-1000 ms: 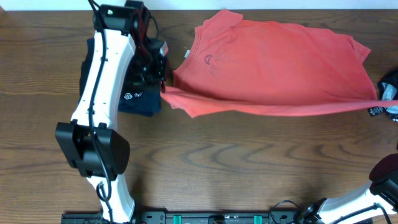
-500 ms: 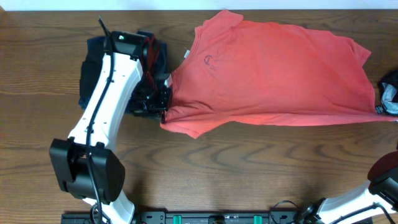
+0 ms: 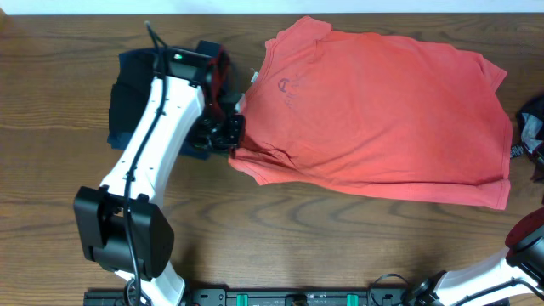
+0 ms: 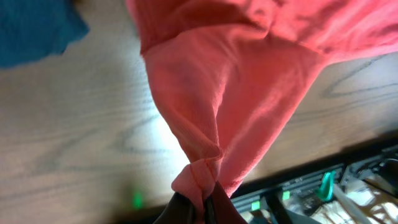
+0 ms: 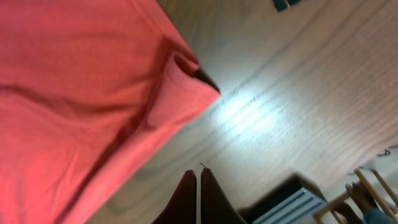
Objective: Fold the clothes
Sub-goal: 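Lower the t-shirt flat onto the table with both grippers holding its corners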
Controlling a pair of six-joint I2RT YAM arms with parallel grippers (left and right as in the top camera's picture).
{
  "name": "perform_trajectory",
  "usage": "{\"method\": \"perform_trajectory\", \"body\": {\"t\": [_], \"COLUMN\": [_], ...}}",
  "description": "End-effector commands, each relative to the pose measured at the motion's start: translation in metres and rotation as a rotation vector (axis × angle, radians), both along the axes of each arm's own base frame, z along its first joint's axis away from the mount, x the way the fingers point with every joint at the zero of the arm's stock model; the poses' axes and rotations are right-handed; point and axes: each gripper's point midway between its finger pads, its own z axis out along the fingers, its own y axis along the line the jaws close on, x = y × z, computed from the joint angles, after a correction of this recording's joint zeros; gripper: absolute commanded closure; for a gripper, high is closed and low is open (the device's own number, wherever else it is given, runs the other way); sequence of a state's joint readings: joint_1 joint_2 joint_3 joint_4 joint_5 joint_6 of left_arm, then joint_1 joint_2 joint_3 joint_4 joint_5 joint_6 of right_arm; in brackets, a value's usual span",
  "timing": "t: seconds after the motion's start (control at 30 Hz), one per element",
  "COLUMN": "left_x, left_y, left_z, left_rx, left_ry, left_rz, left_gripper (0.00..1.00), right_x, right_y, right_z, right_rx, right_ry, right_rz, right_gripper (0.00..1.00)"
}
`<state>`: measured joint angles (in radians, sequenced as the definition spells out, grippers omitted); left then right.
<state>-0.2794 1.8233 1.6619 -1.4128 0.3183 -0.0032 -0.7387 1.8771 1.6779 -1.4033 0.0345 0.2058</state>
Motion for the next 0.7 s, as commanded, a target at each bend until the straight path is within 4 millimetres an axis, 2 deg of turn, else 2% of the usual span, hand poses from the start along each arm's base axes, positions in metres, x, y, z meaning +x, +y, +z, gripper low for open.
{"method": "perform_trajectory", "body": {"t": [0.0,0.13,0.2,0.27,0.33,0.37,0.43,0.5,0.6,0.67], "left_x": [0.003,0.015,0.017,0.018,0.018,0.018,0.018,0.017,0.016,0.016], "left_y": [-0.002,0.0,-0.001,-0.001,-0.001,-0.001,-0.001,-0.001,-0.001,-0.001], "left_z": [-0.001,-0.003,-0.003,-0.003,-0.003,-0.003,-0.003,-0.003,-0.003,-0.003], "left_rx": [0.044,0.078,0.075,0.073,0.074,0.074,0.074,0.076,0.076,0.077], "left_ry": [-0.042,-0.098,-0.109,-0.114,-0.111,-0.111,-0.11,-0.106,-0.104,-0.103], "left_rz": [-0.028,-0.037,-0.037,-0.037,-0.036,-0.037,-0.037,-0.037,-0.037,-0.037], "left_gripper": [0.94,0.94,0.94,0.94,0.94,0.94,0.94,0.94,0.94,0.94], "right_x": [0.006,0.026,0.026,0.019,0.01,0.007,-0.002,-0.013,-0.025,-0.033], "right_y": [-0.007,-0.01,-0.007,-0.004,0.0,0.003,0.011,0.016,0.021,0.025], "right_z": [0.002,0.003,0.003,0.001,-0.007,-0.013,-0.032,-0.05,-0.078,-0.09], "right_rx": [-0.021,-0.004,0.01,0.011,0.025,0.037,0.065,0.083,0.103,0.116], "right_ry": [-0.044,-0.149,-0.152,-0.112,-0.072,-0.059,-0.026,0.006,0.023,0.032], "right_rz": [-0.038,-0.041,-0.039,-0.036,-0.051,-0.054,-0.055,-0.072,-0.113,-0.129], "right_gripper": [0.97,0.98,0.97,0.83,0.79,0.7,0.64,0.64,0.72,0.72]}}
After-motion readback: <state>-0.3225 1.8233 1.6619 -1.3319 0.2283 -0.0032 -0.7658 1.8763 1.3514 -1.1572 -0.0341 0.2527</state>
